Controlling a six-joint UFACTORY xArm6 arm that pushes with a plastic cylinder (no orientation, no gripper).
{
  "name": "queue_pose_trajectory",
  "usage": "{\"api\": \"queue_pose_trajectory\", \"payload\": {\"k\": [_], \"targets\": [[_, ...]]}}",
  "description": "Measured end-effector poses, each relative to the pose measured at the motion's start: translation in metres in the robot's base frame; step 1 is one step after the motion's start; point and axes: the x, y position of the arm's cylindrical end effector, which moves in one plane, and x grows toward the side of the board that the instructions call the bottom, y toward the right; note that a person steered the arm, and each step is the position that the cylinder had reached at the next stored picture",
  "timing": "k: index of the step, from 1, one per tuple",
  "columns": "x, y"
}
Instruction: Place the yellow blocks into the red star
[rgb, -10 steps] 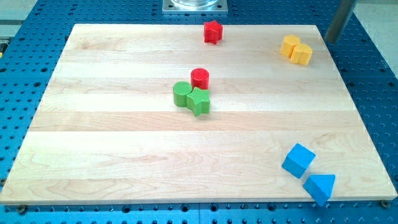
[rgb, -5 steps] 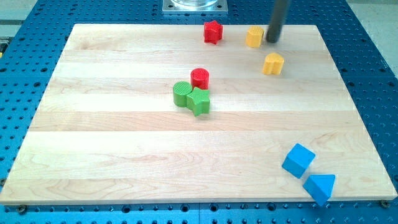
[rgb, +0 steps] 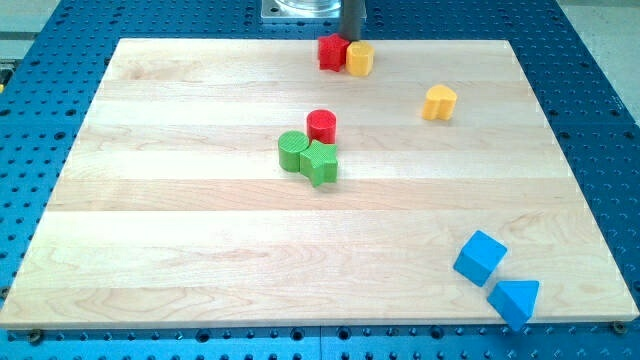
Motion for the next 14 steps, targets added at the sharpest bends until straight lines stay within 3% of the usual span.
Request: {"api": "queue_pose_trajectory", "payload": {"k": [2, 3, 4, 5, 6, 7, 8, 9, 10, 12, 13, 14], "targets": [[0.009, 0.105], [0.034, 0.059], [0.048, 0.055], [0.049, 0.185], [0.103, 0.232], [0.136, 0.131], [0.156, 0.154], [0.187, 0.124], [0.183, 0.043], [0.171, 0.033], [0.132, -0.018], [0.126, -0.028]]}}
